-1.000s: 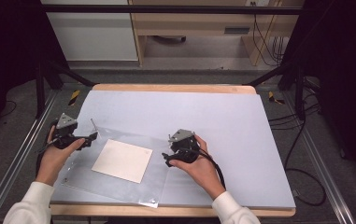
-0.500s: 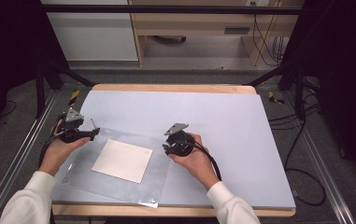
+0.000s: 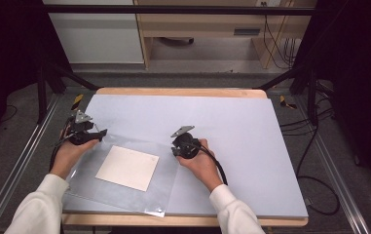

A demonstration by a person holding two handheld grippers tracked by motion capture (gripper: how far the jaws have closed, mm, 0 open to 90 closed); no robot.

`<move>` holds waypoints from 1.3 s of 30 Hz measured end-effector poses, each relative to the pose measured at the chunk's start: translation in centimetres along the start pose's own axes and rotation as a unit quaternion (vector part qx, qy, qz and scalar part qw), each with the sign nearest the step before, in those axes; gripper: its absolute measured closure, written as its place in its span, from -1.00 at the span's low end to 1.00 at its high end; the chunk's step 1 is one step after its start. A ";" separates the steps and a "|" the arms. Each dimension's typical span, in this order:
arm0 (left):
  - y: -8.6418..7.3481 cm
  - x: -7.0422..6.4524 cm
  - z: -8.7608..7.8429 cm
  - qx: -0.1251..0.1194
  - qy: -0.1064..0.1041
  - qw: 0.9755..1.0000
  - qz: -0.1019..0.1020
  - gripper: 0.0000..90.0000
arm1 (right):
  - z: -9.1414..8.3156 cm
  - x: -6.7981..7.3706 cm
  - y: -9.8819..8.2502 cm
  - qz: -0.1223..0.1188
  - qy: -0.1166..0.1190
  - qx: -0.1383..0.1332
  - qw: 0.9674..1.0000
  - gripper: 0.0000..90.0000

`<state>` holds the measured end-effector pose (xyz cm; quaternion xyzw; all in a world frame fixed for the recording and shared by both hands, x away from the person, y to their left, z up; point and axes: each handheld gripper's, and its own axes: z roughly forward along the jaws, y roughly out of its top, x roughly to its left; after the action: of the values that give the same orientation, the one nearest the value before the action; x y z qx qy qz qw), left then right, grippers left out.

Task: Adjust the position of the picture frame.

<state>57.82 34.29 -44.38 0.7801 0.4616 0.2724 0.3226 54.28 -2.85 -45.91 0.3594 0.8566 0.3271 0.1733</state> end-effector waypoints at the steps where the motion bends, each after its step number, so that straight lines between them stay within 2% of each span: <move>1: 0.0 0.0 0.1 0.004 0.000 1.000 0.001 -0.20 | 0.0 -0.1 0.0 0.004 -0.001 0.004 1.000 0.57; 3: 0.0 -0.1 0.4 0.009 -0.001 1.000 -0.002 -0.09 | 0.1 -0.2 -0.1 0.008 0.002 0.005 1.000 0.63; 7: -0.1 0.0 0.5 0.005 0.015 1.000 -0.014 0.03 | 0.1 -0.3 -0.1 0.010 0.010 -0.001 1.000 0.71; 9: -0.3 0.1 0.7 0.007 0.012 1.000 -0.020 0.05 | 0.2 -0.2 0.0 0.016 0.012 -0.004 1.000 0.75; 12: -0.6 0.3 1.0 0.008 0.008 1.000 -0.028 0.10 | 0.5 -0.1 0.0 0.011 0.010 0.002 1.000 0.76; 14: -0.7 0.4 1.1 0.009 0.009 1.000 -0.028 0.24 | 0.6 -0.2 0.0 0.013 0.008 0.003 1.000 0.82; 17: -0.8 0.5 1.5 0.013 0.005 0.999 -0.031 0.29 | 0.7 -0.3 -0.1 0.013 0.010 0.003 1.000 0.83; 19: -0.9 0.4 1.8 0.017 0.010 0.999 -0.026 0.36 | 0.8 -0.3 -0.1 0.016 0.009 0.007 1.000 0.83; 20: -1.1 0.5 2.1 0.018 0.012 0.999 -0.028 0.47 | 0.9 -0.3 -0.1 0.017 0.009 0.005 1.000 0.84; 24: -1.2 0.8 2.5 0.018 0.010 0.999 -0.032 0.61 | 0.9 -0.3 -0.1 0.018 0.007 0.005 1.000 0.88; 26: -1.3 0.8 2.6 0.015 0.013 0.999 -0.026 0.76 | 0.8 -0.3 -0.1 0.015 0.008 0.007 1.000 0.89; 30: -1.2 0.6 2.6 0.015 0.015 1.000 -0.014 0.81 | 0.8 -0.4 -0.2 0.014 0.009 0.004 1.000 0.89; 39: -1.3 0.8 2.5 0.013 0.006 1.000 -0.024 0.84 | 0.8 -0.4 -0.2 0.021 0.011 0.003 1.000 0.89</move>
<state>59.28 34.85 -46.87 0.7711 0.4859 0.2632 0.3162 54.89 -2.91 -46.60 0.3741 0.8519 0.3314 0.1562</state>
